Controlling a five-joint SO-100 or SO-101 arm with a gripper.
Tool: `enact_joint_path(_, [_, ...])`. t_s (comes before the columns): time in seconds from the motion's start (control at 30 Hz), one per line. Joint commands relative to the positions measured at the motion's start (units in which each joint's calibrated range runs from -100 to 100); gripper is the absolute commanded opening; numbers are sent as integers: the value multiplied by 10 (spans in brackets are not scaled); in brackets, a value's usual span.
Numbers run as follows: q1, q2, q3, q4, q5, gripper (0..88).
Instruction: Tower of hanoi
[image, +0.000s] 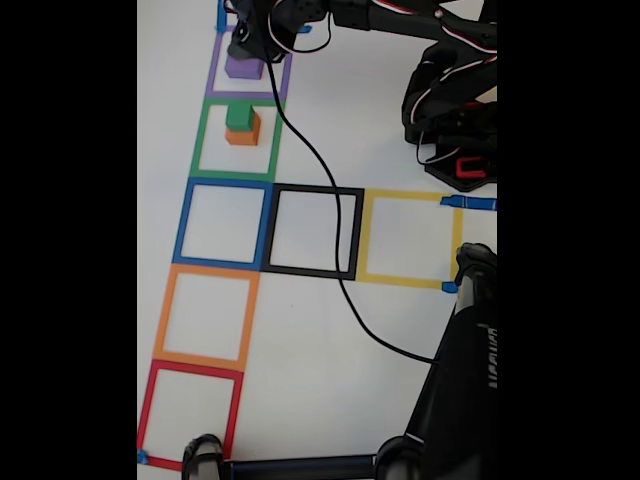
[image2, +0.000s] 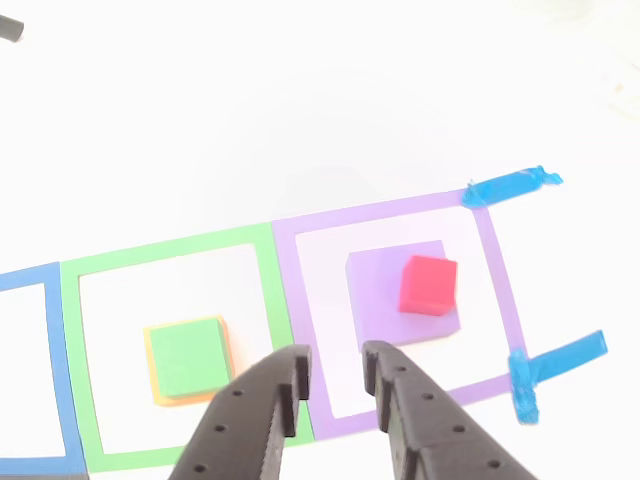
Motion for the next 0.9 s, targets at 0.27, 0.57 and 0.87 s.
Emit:
enact_joint_path(0.27, [128,-11,-333,293,0,12])
enact_joint_path(0.57, [155,44,-520,430,0,12])
enact_joint_path(0.87, [164,71,-514,421,0,29])
